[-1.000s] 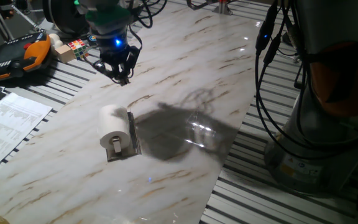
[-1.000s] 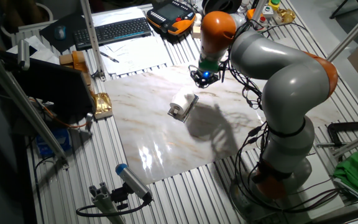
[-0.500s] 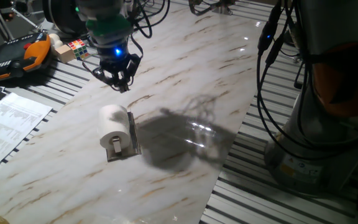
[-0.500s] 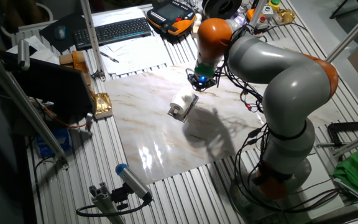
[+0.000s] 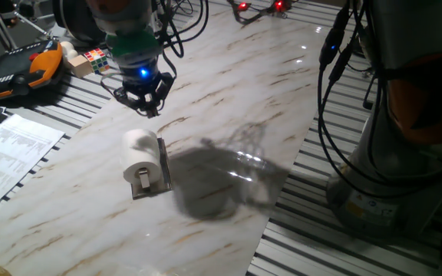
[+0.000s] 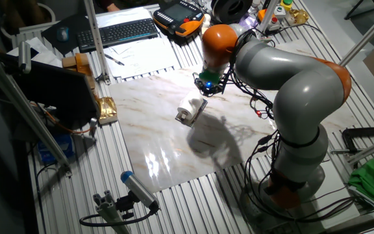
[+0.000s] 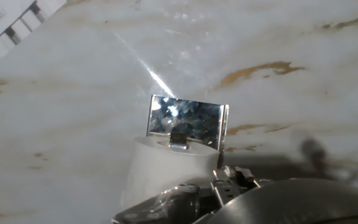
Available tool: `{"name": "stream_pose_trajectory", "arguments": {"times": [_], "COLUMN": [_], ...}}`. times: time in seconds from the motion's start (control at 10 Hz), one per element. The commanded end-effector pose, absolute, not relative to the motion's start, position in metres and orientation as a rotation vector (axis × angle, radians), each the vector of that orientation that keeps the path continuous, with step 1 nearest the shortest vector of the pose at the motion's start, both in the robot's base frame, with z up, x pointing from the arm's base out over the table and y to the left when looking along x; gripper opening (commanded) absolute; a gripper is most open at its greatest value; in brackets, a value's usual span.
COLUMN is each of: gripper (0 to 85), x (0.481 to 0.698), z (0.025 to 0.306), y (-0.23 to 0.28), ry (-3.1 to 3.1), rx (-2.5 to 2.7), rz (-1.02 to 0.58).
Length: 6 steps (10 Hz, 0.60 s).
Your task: Take the roll of paper down from the shelf
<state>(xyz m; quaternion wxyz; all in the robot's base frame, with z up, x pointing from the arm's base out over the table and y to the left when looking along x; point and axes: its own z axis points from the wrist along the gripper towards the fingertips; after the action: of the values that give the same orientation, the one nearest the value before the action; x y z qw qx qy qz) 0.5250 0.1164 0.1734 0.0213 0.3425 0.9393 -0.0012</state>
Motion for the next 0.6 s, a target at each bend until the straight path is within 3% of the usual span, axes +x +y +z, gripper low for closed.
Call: {"name": "stream_pose_trajectory", "arguments": {"times": [0.0, 0.5], "gripper": [0.7, 0.7], "x": [0.525, 0.524], "z": [0.172, 0.177], "y": [0.121, 0.132], "ry": [2.901, 2.931], "rx": [1.077, 1.025], "rz": [-0.008, -0.023]}}
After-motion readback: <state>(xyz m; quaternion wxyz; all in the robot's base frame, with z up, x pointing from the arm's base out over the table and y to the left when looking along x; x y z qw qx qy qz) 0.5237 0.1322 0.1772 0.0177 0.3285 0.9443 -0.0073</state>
